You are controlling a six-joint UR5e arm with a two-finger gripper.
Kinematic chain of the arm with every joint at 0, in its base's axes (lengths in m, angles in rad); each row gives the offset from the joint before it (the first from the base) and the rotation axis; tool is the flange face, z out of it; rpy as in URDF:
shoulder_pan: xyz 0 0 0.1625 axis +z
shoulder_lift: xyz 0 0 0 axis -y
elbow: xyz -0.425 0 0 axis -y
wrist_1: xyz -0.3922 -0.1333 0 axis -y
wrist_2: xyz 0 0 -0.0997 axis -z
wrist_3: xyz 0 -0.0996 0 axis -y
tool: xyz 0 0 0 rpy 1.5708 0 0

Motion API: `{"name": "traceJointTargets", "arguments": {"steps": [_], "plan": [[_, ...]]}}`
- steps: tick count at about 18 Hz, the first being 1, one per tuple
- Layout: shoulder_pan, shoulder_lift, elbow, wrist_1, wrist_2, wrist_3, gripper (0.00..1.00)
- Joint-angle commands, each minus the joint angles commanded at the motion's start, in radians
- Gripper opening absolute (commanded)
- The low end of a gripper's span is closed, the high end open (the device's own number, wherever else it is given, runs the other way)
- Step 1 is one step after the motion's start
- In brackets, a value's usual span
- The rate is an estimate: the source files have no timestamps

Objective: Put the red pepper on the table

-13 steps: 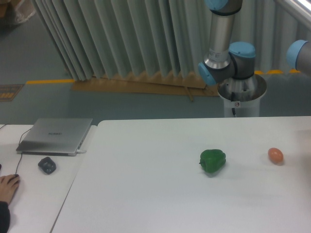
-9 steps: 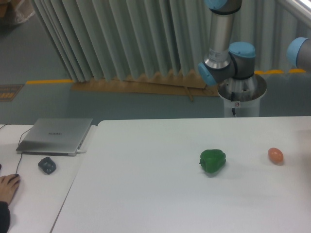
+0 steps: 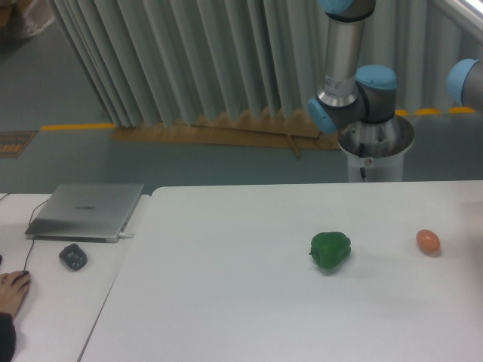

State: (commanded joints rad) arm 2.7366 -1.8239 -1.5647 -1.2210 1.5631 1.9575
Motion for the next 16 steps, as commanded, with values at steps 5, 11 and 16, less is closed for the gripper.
{"name": "traceJointTargets", "arguments": {"steps": [5, 11, 16], "plan": [[0.008, 0.003, 0.002, 0.000, 0.000, -0.009, 1.00], [0.024, 0.005, 0.000, 0.005, 0.006, 0.026, 1.00], [0.089, 0.005, 0.011, 0.003, 0.029, 0.330, 1.00]]}}
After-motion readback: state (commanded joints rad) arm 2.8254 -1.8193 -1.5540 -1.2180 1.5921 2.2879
